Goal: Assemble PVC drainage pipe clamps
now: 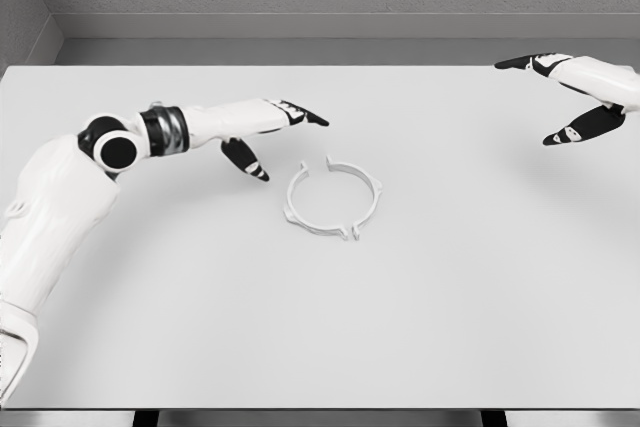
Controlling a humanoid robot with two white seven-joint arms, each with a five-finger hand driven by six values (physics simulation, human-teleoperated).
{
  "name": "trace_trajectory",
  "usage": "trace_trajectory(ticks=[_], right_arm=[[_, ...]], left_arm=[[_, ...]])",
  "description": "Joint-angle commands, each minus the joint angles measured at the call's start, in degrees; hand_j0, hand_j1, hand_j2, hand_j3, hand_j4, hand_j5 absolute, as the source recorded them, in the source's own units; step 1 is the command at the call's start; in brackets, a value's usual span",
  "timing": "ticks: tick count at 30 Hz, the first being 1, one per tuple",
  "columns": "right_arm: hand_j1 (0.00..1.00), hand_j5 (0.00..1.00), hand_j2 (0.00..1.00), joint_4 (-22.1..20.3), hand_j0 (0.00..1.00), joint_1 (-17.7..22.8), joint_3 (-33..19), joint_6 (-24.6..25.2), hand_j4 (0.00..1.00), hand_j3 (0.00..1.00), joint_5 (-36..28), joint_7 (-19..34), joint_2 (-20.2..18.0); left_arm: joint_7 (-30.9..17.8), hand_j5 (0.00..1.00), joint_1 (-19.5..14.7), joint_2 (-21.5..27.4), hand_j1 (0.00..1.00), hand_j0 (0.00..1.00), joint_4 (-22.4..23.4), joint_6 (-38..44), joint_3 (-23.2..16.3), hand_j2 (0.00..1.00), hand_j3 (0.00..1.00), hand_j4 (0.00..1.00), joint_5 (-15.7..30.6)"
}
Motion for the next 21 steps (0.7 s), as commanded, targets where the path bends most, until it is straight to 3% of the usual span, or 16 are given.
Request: trace_trajectory(ticks=[1,21], right_arm=[[1.00,1.00,1.00,-0.01,1.00,0.00,-0.03,0.16,1.00,1.00,-0.42,-0.03,-0.05],[1.00,1.00,1.00,-0.80,1.00,0.09,-0.03,0.16,1.00,1.00,-0.42,-0.03,-0.05]], left_arm=[[0.03,1.00,0.00,-1.36,1.00,1.00,0.74,0.16,-0.08,1.00,1.00,1.00,-0.47],[0.03,1.00,0.35,-3.03,1.00,1.00,1.62,0.16,-1.04,1.00,1.00,1.00,-2.84]])
